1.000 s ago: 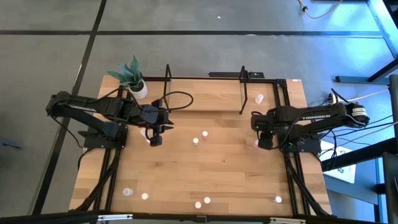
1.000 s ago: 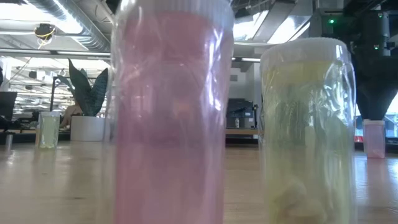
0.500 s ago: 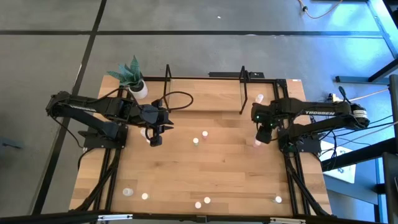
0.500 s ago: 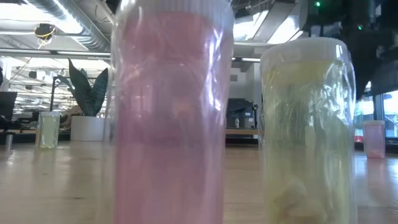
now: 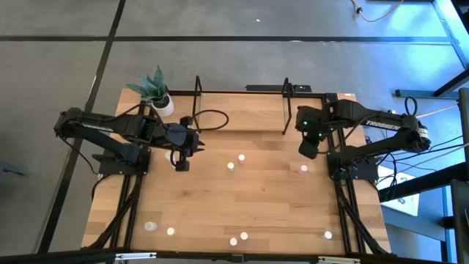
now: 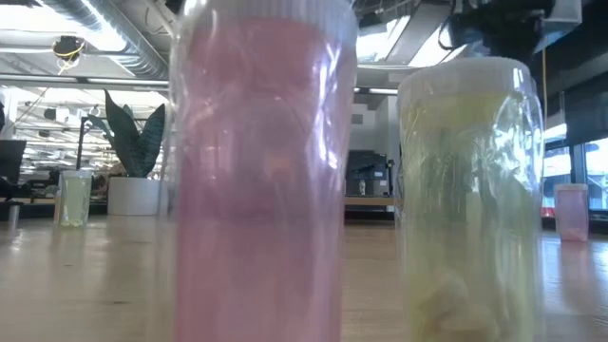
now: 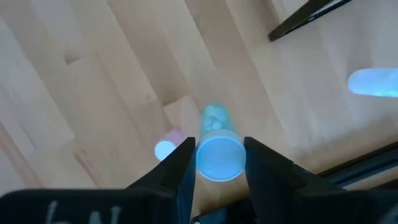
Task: Pick and place medicine bottles onto shelf by color
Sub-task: Put the top right blue pill bottle on the shelf
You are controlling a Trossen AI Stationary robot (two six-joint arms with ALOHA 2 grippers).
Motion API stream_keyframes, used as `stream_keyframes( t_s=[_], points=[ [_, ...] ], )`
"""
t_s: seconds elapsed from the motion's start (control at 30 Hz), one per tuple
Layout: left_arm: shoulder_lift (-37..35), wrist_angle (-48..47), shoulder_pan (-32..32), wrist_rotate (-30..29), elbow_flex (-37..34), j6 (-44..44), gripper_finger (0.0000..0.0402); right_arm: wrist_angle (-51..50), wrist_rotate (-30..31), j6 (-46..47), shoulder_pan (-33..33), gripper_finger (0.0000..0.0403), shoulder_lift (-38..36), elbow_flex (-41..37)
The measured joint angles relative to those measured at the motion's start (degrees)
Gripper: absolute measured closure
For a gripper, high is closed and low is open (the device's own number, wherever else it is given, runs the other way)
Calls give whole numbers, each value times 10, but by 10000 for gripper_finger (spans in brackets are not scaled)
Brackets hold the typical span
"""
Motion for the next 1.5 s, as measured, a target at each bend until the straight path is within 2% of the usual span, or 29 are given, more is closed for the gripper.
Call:
stream_keyframes(
  t_s=[0.23,0.47,0.6,0.87,1.0,1.27,1.5],
  points=[
    [0,0,0,0,0,1,335,-8,1,-50,0,279,72,96],
    [0,2,0,-13,0,-12,335,-44,47,-80,0,279,161,223],
    [0,2,0,-32,0,-36,335,-45,52,-117,-7,279,218,298],
    [0,1,0,-132,0,-163,335,-47,51,-172,-51,279,342,447],
    [0,1,0,-141,0,-210,335,-50,51,-180,-84,279,399,504],
    [0,0,0,-141,0,-244,335,-51,50,-197,-153,279,482,548],
    [0,1,25,-141,0,-245,335,-35,51,-292,-211,285,512,548]
  ],
)
